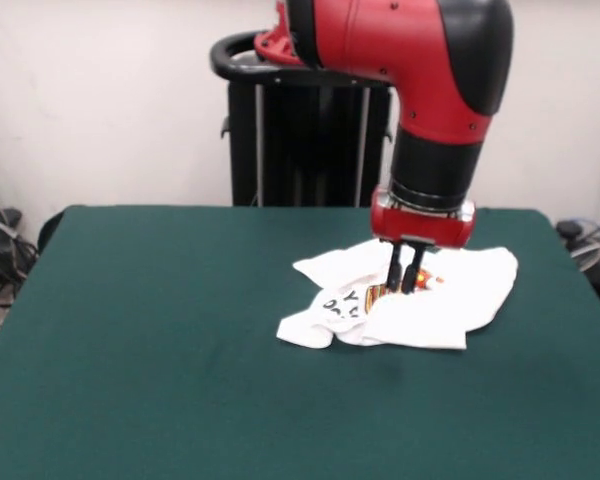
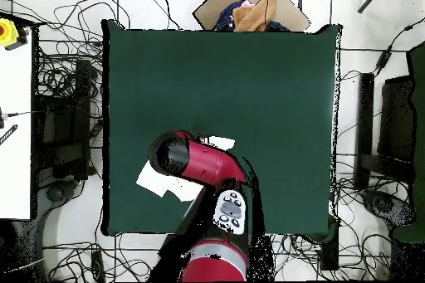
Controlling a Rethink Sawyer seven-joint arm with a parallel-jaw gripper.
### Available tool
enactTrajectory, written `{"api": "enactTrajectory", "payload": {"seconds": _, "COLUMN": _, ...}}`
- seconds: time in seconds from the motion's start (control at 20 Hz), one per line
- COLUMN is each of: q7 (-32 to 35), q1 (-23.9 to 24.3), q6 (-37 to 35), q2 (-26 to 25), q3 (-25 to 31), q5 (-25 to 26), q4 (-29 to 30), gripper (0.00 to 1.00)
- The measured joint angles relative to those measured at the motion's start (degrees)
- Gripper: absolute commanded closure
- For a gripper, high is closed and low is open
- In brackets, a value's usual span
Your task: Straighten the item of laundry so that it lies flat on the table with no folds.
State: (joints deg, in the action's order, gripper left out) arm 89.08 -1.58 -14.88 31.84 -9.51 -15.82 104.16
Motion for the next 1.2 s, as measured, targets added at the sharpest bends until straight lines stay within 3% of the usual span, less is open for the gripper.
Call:
{"api": "enactTrajectory", "payload": {"seconds": 0.4, "q7": 0.0, "q1": -0.89, "q6": 0.01, "q2": -0.53, "q3": -0.18, "q5": 0.77, "q4": -0.01, "gripper": 1.0}}
{"api": "enactTrajectory", "payload": {"seconds": 1.2, "q7": 0.01, "q1": -2.0, "q6": 0.58, "q2": -10.56, "q3": -0.21, "q5": 5.97, "q4": 0.7, "gripper": 1.0}}
